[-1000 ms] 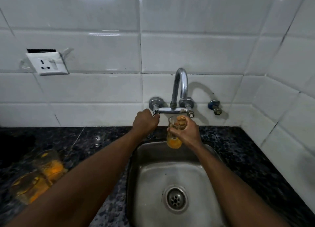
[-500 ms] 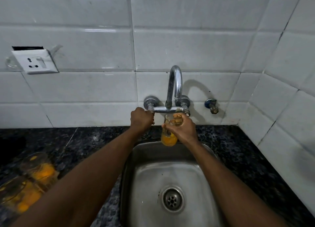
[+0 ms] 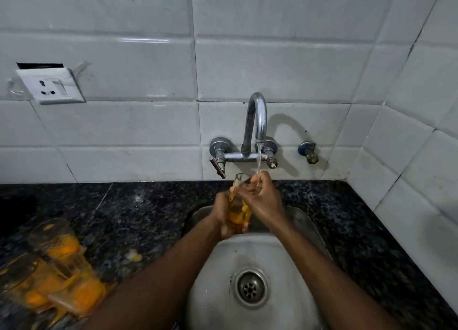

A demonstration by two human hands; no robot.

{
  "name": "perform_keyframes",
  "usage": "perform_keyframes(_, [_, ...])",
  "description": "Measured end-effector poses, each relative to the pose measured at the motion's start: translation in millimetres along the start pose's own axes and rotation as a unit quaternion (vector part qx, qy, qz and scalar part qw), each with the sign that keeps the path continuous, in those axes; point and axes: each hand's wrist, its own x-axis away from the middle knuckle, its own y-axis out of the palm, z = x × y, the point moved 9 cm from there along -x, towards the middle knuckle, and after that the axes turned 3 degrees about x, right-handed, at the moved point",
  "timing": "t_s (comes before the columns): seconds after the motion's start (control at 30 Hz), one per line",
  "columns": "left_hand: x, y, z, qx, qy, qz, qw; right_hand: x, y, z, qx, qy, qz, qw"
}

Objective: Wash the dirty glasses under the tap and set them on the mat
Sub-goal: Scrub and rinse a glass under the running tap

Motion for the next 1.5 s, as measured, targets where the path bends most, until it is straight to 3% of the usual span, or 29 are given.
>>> perform_keyframes(0.1, [-3.1,-10.3,3.0,-0.009,0.040,0.079,0.996,8.6,-17.6,-25.6,0.187,-0.155,0.114,0.963])
perform_keyframes(0.17, [0.2,-17.7,4.6,-0.055,0.053,0.122,0.990,16.1,-16.0,-39.1,0.230,-0.221,0.111,0.941])
perform_keyframes(0.27, [21.8,-17.4,19.5,-0.099,0.119,0.184,0.971,7.2,-3.2,-24.1,0.219,-0.114,-0.021,0.969])
perform_keyframes(0.33, [35.0,-16.2,47.2,-0.146,0.286,0.203,0.925,-2.9,-4.9,-14.5,0.166,-0.035,-0.086,0.982])
perform_keyframes(0.4, [49.4,-6.0,62.0,-0.184,0.432,0.150,0.870,-6.6,0.4,-6.5,0.020,0.066,-0.160,0.985])
perform_keyframes(0.47, [55.3,-12.0,64.2,-0.200,0.479,0.166,0.839,-10.8,2.9,-8.7,-0.033,0.069,-0.131,0.988])
perform_keyframes(0.5, [53.4,-18.3,66.2,-0.188,0.471,0.188,0.841,-11.8,1.9,-13.4,-0.026,0.030,-0.085,0.996])
perform_keyframes(0.57, [39.9,-24.5,69.7,-0.168,0.356,0.209,0.895,-3.3,-0.1,-20.3,0.014,-0.045,0.005,0.999])
perform_keyframes(0.63, [32.5,-23.3,58.0,-0.191,0.181,0.194,0.945,-0.5,1.4,-10.4,0.028,-0.057,0.023,0.998])
perform_keyframes(0.67, [34.6,-23.0,55.7,-0.207,0.158,0.198,0.945,-2.7,1.7,-3.2,0.024,-0.046,0.016,0.999])
perform_keyframes(0.7, [37.7,-24.0,59.9,-0.225,0.198,0.214,0.930,-5.6,1.3,1.4,0.002,-0.034,0.014,0.999])
perform_keyframes(0.8, [77.2,-9.7,76.5,-0.282,0.471,0.252,0.797,-16.1,2.2,10.9,-0.139,0.066,0.012,0.988])
perform_keyframes(0.83, [80.6,-8.5,75.5,-0.276,0.500,0.256,0.780,-15.9,5.1,8.3,-0.161,0.081,0.000,0.984])
perform_keyframes(0.87, [70.3,-14.2,75.2,-0.244,0.461,0.256,0.814,-15.4,6.2,4.3,-0.140,0.062,-0.010,0.988])
perform_keyframes(0.93, [39.2,-25.7,55.8,-0.136,0.240,0.220,0.936,-11.1,4.1,-9.3,-0.006,-0.039,-0.019,0.999])
perform_keyframes(0.97, [35.3,-20.8,42.0,-0.106,0.132,0.177,0.970,-6.7,3.3,-13.3,0.048,-0.077,-0.018,0.996])
perform_keyframes(1.0, [36.0,-16.4,36.1,-0.098,0.092,0.155,0.979,-4.0,1.5,-12.7,0.061,-0.089,-0.013,0.994])
perform_keyframes(1.03, [38.7,-16.1,39.5,-0.098,0.117,0.166,0.974,-3.6,-2.7,-10.7,0.030,-0.079,0.005,0.996])
perform_keyframes(1.07, [43.1,-17.1,51.6,-0.117,0.197,0.193,0.954,-6.5,-6.3,-4.5,-0.032,-0.039,0.033,0.998])
perform_keyframes(1.13, [76.8,-4.5,78.6,-0.221,0.428,0.241,0.843,-11.4,-6.7,4.7,-0.161,0.057,0.055,0.984])
perform_keyframes(1.17, [85.9,-0.6,81.3,-0.239,0.477,0.258,0.805,-12.3,-5.5,2.0,-0.182,0.065,0.044,0.980])
perform_keyframes(1.2, [82.2,-3.2,83.0,-0.225,0.459,0.268,0.816,-13.8,-4.2,-2.6,-0.166,0.037,0.026,0.985])
perform_keyframes(1.27, [52.7,-15.5,68.7,-0.131,0.270,0.234,0.925,-11.3,-2.9,-14.3,-0.077,-0.051,0.003,0.996])
perform_keyframes(1.3, [44.3,-14.4,53.7,-0.116,0.159,0.193,0.961,-8.4,-5.1,-14.9,-0.038,-0.072,0.010,0.997])
perform_keyframes(1.33, [43.3,-11.4,45.6,-0.123,0.107,0.169,0.972,-6.6,-7.1,-13.8,-0.030,-0.072,0.023,0.997])
perform_keyframes(1.37, [44.9,-11.2,46.5,-0.138,0.121,0.174,0.967,-7.3,-7.5,-9.9,-0.048,-0.051,0.033,0.997])
perform_keyframes(1.4, [49.5,-12.3,57.1,-0.163,0.199,0.201,0.945,-9.1,-5.2,-4.0,-0.082,-0.010,0.035,0.996])
perform_keyframes(1.47, [76.8,-6.6,82.3,-0.271,0.415,0.256,0.830,-11.2,0.6,4.2,-0.137,0.091,0.018,0.986])
perform_keyframes(1.5, [81.3,-6.0,85.2,-0.298,0.441,0.259,0.806,-9.9,1.2,1.7,-0.136,0.104,0.003,0.985])
